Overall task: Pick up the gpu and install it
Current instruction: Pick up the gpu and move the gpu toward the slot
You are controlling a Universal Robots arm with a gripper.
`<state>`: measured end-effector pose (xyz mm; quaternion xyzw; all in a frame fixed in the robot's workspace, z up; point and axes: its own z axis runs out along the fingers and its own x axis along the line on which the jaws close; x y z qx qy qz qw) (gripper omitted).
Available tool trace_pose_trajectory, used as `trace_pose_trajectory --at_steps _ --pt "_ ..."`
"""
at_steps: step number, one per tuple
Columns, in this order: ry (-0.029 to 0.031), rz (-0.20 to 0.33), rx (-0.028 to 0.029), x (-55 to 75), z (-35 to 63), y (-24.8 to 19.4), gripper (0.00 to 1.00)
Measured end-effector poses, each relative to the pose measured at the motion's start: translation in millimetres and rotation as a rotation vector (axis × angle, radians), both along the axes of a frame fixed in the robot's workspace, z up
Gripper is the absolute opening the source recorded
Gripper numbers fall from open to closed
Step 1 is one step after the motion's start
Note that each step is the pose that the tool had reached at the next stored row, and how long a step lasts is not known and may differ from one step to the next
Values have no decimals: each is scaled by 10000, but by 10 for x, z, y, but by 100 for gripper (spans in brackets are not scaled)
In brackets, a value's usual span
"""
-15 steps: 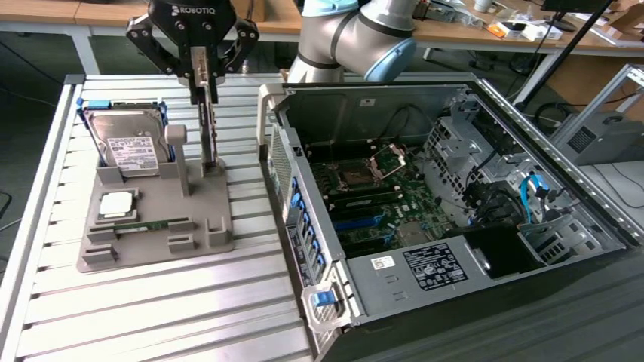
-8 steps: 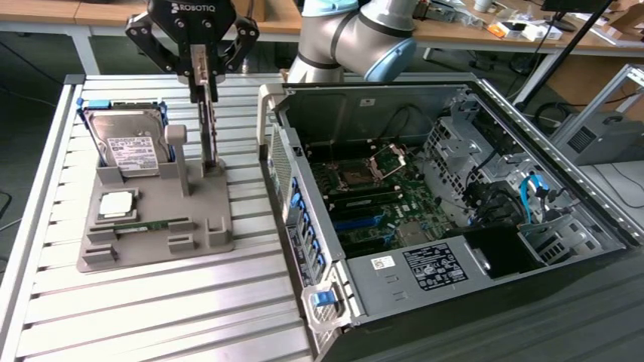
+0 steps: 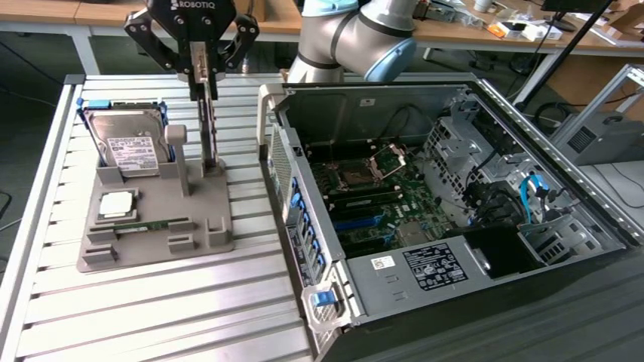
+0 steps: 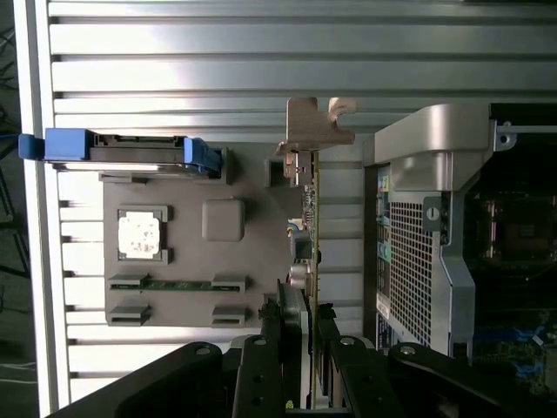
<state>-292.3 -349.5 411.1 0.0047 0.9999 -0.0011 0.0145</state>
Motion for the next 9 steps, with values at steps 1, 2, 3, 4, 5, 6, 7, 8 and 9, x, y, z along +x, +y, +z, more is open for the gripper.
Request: trace_pose_trajectory --at_steps 1,2,3,4,5,6,7,8,9 --pt "0 0 0 0 3 0 27" --pt "0 0 1 0 7 0 27" --pt "0 0 0 0 11 0 27" --pt "0 -1 0 0 15 0 27" --pt "-1 -1 1 0 19 0 27" --pt "-1 -1 1 0 23 0 27" --pt "0 0 1 0 27 0 27" --pt "-1 -1 2 0 30 0 27" --pt "-1 0 1 0 35 0 27"
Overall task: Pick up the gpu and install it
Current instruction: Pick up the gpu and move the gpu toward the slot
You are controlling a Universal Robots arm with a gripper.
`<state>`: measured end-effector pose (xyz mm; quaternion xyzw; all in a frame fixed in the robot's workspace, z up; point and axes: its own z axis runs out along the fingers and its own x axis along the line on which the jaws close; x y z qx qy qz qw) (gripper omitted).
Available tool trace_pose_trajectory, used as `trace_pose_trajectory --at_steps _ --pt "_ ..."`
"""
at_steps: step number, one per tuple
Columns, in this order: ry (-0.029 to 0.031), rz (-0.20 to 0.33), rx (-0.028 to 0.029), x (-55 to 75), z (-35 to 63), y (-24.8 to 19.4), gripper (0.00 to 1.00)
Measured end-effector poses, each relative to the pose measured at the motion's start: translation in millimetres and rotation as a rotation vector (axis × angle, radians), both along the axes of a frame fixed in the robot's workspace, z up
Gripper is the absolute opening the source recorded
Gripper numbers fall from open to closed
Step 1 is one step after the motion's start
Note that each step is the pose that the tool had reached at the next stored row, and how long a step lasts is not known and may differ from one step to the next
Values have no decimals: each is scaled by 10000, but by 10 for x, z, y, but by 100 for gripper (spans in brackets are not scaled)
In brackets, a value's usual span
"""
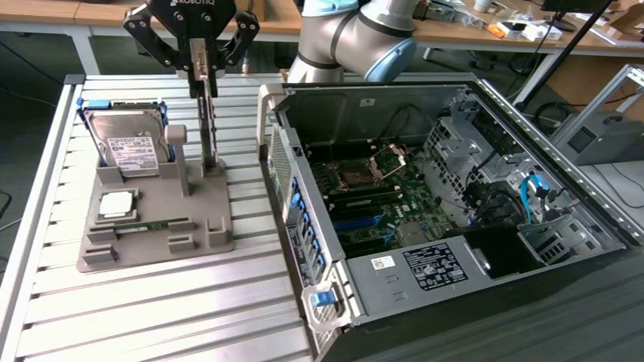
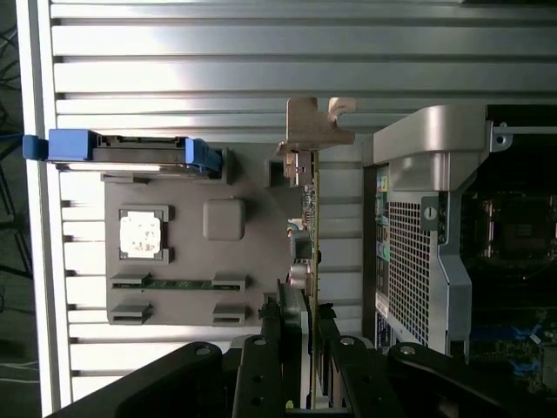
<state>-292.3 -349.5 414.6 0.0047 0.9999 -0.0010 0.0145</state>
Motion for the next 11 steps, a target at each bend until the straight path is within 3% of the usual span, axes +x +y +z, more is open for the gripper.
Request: trace_pose_trajectory --at_steps 11 --pt "0 0 1 0 43 0 27"
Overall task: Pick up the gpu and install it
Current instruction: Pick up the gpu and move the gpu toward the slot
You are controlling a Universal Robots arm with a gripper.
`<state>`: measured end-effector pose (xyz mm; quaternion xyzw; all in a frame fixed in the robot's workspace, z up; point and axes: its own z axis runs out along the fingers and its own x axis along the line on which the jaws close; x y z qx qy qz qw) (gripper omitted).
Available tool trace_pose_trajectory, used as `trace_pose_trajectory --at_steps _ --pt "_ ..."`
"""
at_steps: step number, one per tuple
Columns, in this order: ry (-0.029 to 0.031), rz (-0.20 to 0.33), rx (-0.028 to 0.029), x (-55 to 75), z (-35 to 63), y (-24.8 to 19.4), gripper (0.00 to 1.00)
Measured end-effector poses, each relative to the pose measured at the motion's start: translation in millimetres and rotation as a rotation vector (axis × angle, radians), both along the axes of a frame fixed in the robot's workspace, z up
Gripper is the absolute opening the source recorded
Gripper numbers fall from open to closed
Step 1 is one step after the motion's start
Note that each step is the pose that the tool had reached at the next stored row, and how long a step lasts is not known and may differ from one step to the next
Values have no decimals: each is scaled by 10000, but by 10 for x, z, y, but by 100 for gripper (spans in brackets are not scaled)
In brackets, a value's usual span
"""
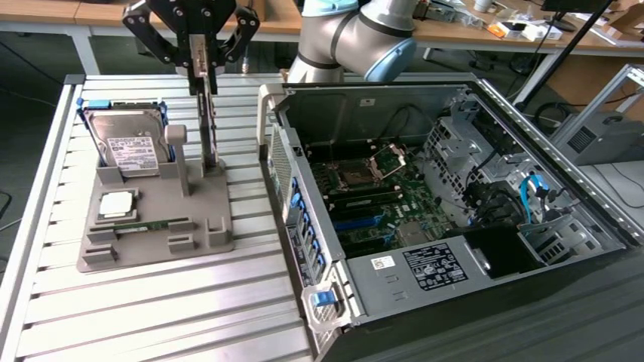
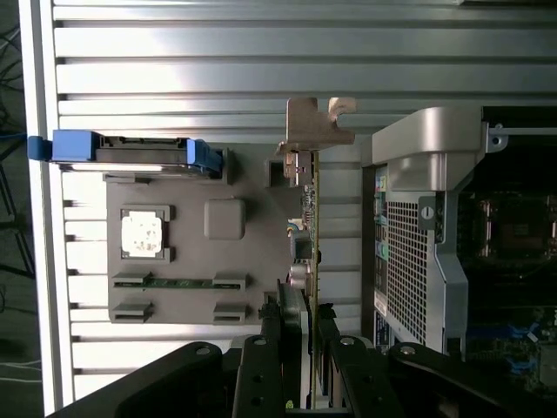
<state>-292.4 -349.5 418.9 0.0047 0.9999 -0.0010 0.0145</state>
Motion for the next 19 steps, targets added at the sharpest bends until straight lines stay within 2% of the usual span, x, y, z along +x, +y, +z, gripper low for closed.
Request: trace_pose_trajectory --at_steps 19 --pt "1 0 -1 0 76 0 27"
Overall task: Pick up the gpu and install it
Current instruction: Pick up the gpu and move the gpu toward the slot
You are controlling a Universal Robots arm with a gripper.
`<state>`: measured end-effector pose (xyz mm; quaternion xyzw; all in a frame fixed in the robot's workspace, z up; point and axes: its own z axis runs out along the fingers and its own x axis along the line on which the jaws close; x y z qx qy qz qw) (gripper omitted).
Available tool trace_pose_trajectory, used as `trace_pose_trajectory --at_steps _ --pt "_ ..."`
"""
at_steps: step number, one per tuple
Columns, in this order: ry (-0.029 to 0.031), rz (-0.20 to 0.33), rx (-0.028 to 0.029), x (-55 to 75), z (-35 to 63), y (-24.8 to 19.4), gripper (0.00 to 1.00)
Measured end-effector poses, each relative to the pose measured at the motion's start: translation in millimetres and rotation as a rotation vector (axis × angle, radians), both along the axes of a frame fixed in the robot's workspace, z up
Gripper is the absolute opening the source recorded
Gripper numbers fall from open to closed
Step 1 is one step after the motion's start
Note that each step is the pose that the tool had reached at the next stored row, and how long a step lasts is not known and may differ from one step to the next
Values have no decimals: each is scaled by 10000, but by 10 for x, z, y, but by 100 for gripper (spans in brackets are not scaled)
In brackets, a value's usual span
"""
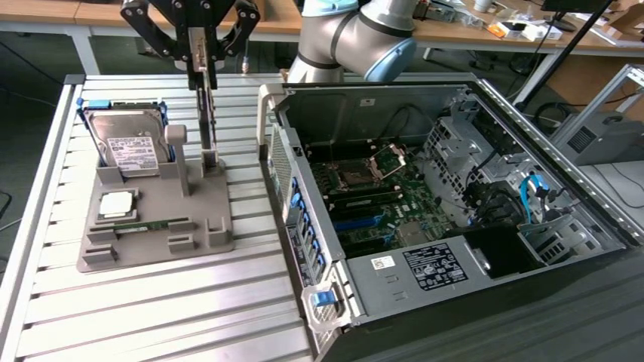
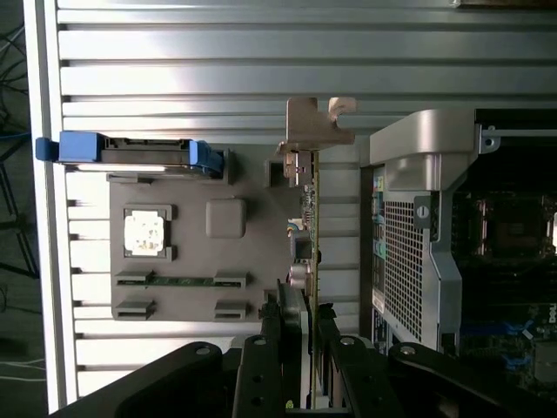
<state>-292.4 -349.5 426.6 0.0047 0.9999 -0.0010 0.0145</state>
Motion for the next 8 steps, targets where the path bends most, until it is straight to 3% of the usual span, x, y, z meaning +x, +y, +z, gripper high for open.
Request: trace_pose_trajectory --at_steps 8 --pt "0 0 0 0 31 0 27"
